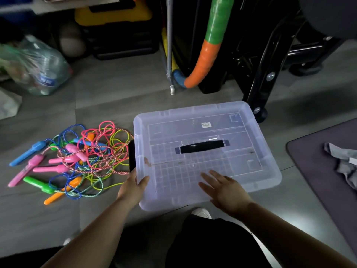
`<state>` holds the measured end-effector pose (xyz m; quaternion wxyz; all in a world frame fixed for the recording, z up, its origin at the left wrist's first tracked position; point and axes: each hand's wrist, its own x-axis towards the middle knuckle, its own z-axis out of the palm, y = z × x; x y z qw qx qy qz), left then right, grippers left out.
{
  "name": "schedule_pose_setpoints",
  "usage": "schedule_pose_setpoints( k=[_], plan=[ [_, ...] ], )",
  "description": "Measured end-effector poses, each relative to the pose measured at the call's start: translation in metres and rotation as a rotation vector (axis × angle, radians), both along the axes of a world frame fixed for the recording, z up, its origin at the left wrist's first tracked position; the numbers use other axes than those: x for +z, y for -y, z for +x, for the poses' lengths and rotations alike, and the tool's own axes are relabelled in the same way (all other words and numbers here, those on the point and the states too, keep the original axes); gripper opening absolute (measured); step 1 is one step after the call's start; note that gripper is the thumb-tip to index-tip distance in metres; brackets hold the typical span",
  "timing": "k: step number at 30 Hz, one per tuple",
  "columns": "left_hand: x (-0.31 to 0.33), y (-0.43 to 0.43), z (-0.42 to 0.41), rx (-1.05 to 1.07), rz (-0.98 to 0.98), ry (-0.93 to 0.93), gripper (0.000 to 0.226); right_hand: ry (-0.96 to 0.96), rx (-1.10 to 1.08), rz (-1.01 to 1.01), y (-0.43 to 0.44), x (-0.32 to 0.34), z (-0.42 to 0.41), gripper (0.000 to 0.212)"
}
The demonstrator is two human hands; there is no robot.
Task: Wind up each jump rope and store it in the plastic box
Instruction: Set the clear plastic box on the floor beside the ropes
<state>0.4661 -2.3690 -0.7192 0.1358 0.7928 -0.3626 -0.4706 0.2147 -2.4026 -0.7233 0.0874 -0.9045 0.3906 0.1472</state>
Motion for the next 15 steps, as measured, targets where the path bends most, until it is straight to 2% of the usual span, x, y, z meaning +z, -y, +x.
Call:
schedule_pose_setpoints(
  k=[2, 3, 6, 7, 9, 10, 13, 15],
  plan=[
    [0.003, 0.002, 0.002, 0.017, 0.01, -0.049, 0.045, 0.004, 0.082, -0.046, -0.006, 0.002, -0.002, 0.028],
    [0.006, 0.001, 0.003, 0.036, 0.009, -0.087, 0.043, -0.006, 0.117, -0.091, -0.008, 0.001, -0.001, 0.021],
    [0.011, -0.003, 0.006, 0.139, 0.033, -0.227, 0.044, -0.125, 0.086, -0.095, -0.008, 0.004, 0.012, 0.039],
    [0.011, -0.005, 0.007, 0.191, 0.049, -0.278, 0.046, -0.143, 0.084, -0.127, -0.008, 0.007, 0.017, 0.037],
    [0.01, -0.007, 0.01, 0.303, 0.079, -0.381, 0.049, -0.154, 0.119, -0.184, -0.008, 0.012, 0.023, 0.018],
    [0.008, -0.007, 0.011, 0.34, 0.093, -0.423, 0.052, -0.176, 0.119, -0.191, -0.008, 0.016, 0.023, 0.017],
    [0.01, -0.01, 0.008, 0.418, 0.114, -0.479, 0.058, -0.162, 0.061, -0.118, -0.006, 0.026, 0.013, 0.038],
    [0.012, -0.013, 0.005, 0.483, 0.098, -0.481, 0.052, -0.102, 0.036, -0.131, -0.006, 0.04, 0.008, 0.037]
  ],
)
